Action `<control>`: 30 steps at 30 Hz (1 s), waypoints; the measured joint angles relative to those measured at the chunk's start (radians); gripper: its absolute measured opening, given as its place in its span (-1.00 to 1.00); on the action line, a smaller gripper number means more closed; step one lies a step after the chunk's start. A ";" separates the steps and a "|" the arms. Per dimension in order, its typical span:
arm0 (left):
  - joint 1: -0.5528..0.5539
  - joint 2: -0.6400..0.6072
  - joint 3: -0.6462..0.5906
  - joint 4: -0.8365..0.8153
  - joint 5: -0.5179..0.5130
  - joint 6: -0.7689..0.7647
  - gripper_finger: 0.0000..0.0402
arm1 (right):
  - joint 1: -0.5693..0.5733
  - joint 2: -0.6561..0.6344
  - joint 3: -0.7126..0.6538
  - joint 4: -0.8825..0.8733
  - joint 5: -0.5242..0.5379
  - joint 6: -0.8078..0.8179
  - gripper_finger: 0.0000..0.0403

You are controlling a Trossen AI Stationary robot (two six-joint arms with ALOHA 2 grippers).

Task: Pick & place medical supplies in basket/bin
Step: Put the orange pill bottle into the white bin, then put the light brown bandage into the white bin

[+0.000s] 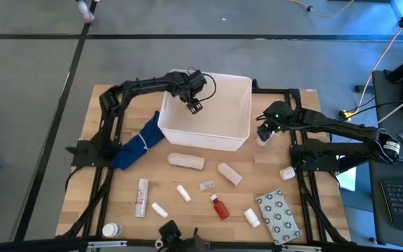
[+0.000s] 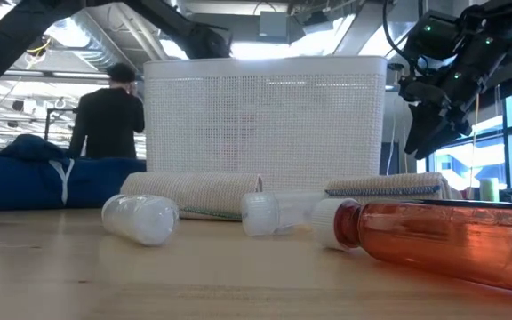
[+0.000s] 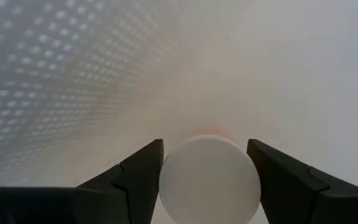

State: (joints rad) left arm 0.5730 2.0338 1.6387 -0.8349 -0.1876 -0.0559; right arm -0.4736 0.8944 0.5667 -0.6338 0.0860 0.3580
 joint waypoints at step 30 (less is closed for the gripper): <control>0.005 0.010 -0.002 -0.004 -0.009 -0.043 0.32 | 0.000 0.000 -0.001 -0.001 -0.003 -0.003 0.13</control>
State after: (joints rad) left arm 0.5781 2.0438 1.6372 -0.8388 -0.1963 -0.0993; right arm -0.4736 0.8944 0.5659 -0.6344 0.0826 0.3550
